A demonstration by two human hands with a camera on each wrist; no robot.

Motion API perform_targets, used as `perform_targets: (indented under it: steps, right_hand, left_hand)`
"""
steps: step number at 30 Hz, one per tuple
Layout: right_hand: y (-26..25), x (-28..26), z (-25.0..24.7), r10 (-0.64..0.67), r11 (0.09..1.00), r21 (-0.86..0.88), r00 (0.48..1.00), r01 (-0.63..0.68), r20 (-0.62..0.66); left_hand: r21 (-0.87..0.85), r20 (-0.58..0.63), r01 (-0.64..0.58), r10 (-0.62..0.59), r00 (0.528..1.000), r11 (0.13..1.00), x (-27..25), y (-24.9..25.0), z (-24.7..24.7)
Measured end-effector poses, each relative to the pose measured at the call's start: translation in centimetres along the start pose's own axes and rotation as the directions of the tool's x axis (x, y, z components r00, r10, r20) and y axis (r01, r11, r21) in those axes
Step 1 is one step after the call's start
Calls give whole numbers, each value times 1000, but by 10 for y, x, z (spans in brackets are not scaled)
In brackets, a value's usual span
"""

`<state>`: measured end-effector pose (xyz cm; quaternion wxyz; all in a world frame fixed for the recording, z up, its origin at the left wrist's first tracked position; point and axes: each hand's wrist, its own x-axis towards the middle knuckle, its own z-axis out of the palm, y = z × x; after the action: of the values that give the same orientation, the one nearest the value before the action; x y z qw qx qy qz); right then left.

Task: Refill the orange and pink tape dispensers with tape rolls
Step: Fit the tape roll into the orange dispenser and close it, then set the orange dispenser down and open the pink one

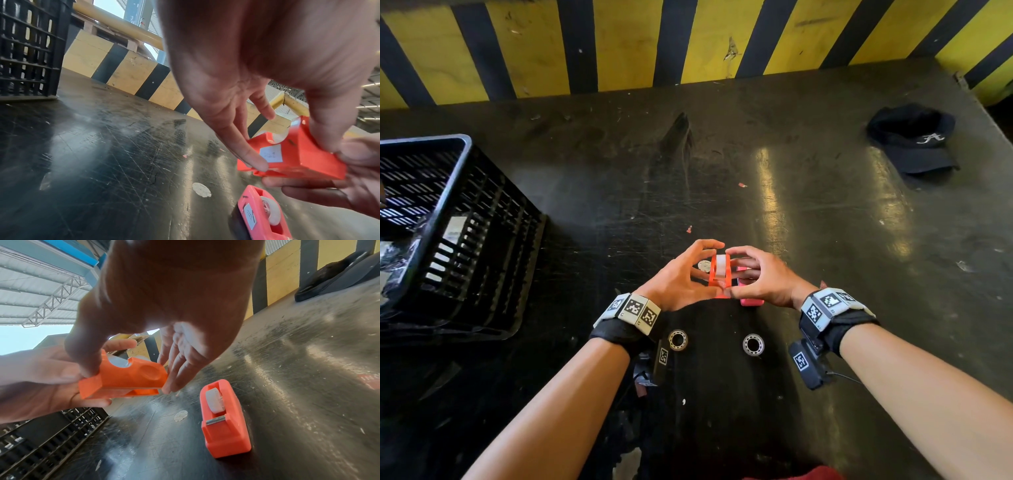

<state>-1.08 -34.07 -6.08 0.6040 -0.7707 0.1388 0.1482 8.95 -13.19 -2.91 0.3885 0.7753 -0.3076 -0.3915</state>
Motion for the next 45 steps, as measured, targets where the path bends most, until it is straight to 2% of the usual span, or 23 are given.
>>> perform_targets:
  steps: [7,13,15,18,20,24,31,38,41,43,45]
  right_hand:
    - [0,3,-1,35,999,-20,996,-34,88]
    - [0,14,-2,35,975,-220,996,-16,82]
    - [0,21,-2,7,933,-359,999,12,53]
    - [3,37,-1,-51,808,-586,998,54,21]
    - [8,47,0,-58,733,-679,998,50,10]
    - [20,61,6,-35,654,-756,999,26,4]
    - [44,77,18,-2,547,-837,1000,6,6]
    - [45,73,19,-16,560,-828,1000,17,9]
    - [46,67,3,13,696,-718,999,14,32]
    - [49,60,-16,20,784,-620,1000,-27,-18]
    - [57,52,-37,30,811,-581,996,-70,-78]
  left_hand:
    - [48,26,19,-20,999,999,3,-12,2]
    - [115,-11,11,-10,1000,993,13,-19,3]
    - [138,-33,9,-4,999,990,20,-22,1]
    - [249,-73,26,-8,997,968,32,-28,1]
    - [331,-101,38,-5,995,943,40,-34,4]
    - [420,-166,70,1,986,905,53,-50,14]
    - [430,-201,135,-51,978,893,64,-75,34]
    - [428,-218,183,-95,971,885,71,-83,44]
    - [404,-176,177,-113,978,898,68,-81,37]
    - [397,-146,176,-128,981,901,64,-78,29]
    - [407,-153,183,-131,979,895,62,-75,22]
